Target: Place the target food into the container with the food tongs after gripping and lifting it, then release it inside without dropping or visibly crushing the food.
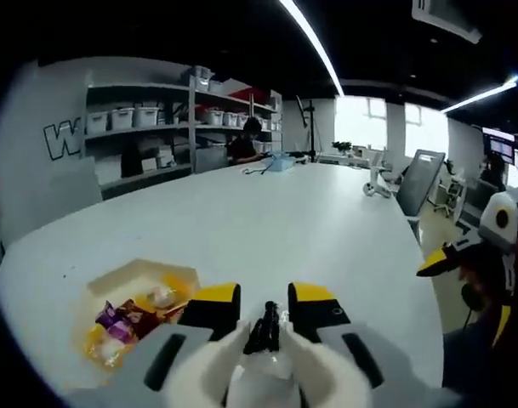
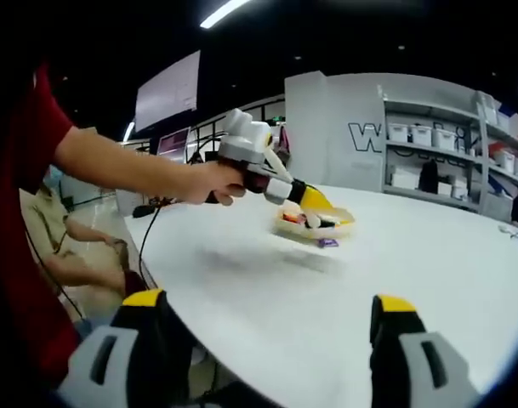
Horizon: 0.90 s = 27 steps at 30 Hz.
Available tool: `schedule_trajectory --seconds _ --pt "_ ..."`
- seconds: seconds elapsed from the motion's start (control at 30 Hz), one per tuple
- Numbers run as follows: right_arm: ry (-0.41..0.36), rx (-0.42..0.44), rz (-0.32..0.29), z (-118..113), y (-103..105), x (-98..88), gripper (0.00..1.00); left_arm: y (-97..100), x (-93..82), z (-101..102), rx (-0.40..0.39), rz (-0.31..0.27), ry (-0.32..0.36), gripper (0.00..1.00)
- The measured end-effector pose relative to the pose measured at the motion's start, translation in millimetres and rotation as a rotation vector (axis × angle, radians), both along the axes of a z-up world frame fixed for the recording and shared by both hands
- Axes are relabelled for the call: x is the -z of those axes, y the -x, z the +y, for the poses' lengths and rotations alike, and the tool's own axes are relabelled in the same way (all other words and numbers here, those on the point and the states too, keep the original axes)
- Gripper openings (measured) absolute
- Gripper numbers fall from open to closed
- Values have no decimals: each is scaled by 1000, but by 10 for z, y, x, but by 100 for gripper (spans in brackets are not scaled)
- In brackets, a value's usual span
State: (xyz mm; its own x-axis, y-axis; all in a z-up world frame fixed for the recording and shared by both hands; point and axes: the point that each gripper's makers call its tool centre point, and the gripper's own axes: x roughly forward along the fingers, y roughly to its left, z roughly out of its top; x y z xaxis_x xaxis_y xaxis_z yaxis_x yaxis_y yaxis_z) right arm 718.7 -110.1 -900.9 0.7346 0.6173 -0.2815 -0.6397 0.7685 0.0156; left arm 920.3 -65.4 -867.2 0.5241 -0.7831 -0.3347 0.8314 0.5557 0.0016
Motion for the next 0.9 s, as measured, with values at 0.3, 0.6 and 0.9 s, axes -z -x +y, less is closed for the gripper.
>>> schedule_trajectory --seconds 0.3,0.6,0.9 --pt "7 -7 5 15 -15 6 99 -362 -217 364 -94 -28 -2 21" --pt "9 -4 15 -1 -25 29 99 -602 -332 545 -157 -54 -22 21" --pt "14 -4 19 -14 -27 29 99 -677 -390 681 -199 -132 -31 24"
